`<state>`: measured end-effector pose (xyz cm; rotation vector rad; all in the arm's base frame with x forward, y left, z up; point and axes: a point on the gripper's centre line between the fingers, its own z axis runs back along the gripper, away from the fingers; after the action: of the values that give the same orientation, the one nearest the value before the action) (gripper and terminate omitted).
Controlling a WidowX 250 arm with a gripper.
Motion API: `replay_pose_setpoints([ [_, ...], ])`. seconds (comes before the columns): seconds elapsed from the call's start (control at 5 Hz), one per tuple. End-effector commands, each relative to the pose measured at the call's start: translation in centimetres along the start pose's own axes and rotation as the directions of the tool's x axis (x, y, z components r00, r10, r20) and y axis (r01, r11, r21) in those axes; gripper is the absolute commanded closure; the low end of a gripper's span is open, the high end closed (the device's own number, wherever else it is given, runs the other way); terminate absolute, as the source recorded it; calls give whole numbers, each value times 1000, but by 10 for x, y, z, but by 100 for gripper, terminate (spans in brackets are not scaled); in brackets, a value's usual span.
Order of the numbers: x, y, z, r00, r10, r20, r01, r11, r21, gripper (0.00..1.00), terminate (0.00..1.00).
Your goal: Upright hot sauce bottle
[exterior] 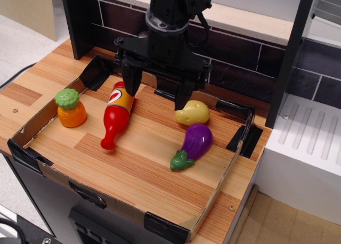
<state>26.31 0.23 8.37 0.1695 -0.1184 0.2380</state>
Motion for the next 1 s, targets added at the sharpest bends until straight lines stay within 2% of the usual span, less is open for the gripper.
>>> replay_pose_setpoints([
  [0.0,0,0,0,1000,0,0,0,1000,0,0,0],
  [0.2,-7,25,3,1000,2,-1,-2,1000,-13,0,0],
  [0.6,-13,68,-16,999,13,52,-13,1000,2,0,0],
  [0.8,-19,72,-34,998,37,43,-37,999,-5,0,0],
])
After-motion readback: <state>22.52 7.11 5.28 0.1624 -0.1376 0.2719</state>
